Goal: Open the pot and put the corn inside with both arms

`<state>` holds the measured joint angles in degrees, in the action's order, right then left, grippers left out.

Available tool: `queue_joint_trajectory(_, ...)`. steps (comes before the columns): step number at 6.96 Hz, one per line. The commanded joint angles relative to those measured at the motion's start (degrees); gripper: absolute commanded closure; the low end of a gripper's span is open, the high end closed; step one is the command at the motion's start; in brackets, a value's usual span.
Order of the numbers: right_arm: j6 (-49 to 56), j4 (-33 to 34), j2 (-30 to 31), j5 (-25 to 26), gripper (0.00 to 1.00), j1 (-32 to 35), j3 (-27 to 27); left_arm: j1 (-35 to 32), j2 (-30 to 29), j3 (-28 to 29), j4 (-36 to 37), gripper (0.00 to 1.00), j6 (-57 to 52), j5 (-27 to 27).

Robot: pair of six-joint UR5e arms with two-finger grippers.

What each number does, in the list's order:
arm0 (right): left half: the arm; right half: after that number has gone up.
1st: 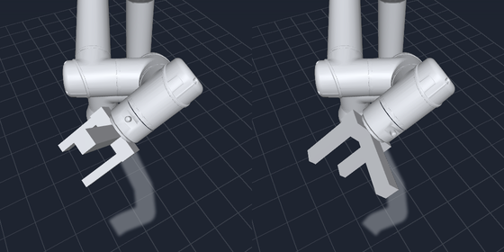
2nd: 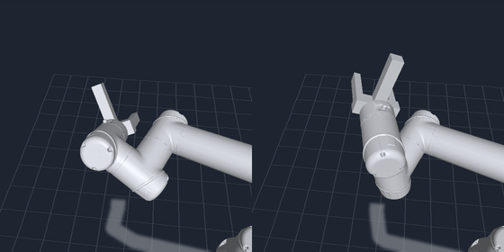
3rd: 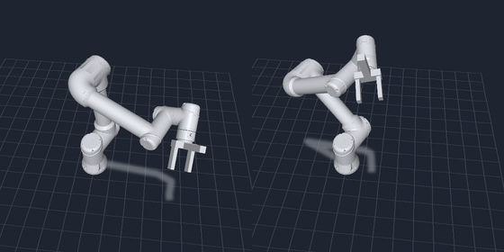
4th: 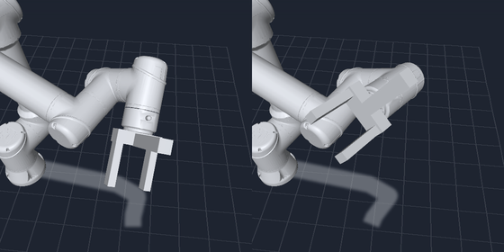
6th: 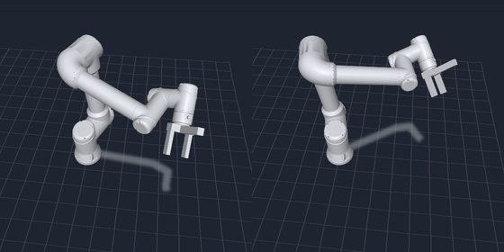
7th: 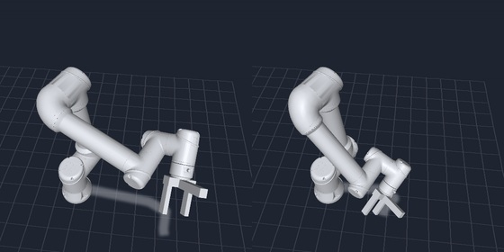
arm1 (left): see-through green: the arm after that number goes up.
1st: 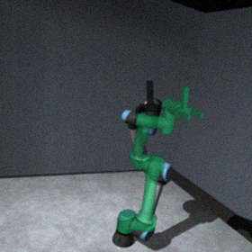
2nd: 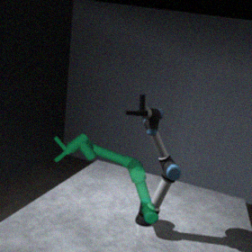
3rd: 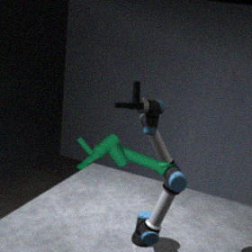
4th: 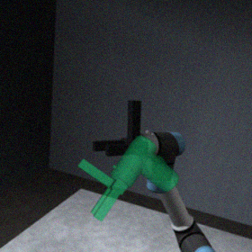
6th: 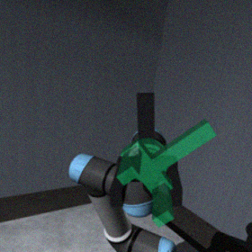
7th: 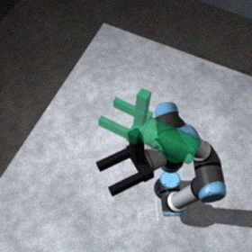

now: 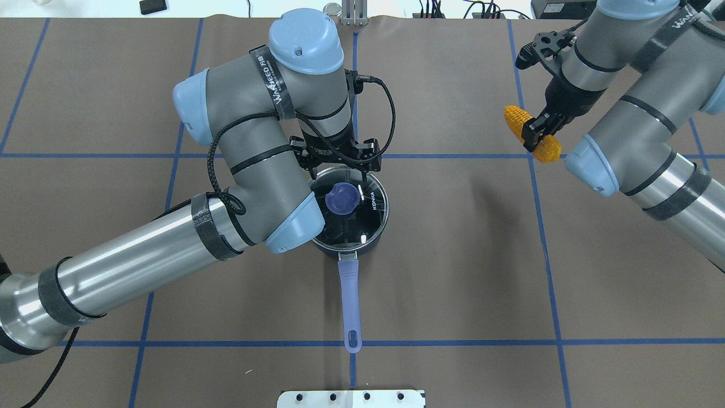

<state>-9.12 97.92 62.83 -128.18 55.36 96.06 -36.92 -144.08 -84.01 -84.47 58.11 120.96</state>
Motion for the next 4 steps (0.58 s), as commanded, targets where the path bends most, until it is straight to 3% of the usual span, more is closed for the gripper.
queue_joint_trajectory(1,0.07,-0.01,0.01,0.3,0.69,-0.42,-0.17,0.79,0.29,-0.1,0.01,0.04,0.07,-0.11)
queue_joint_trajectory(4,0.07,-0.1,0.01,0.39,0.69,-0.86,-0.34,1.41,0.91,-1.32,0.18,0.11,0.25,-0.02)
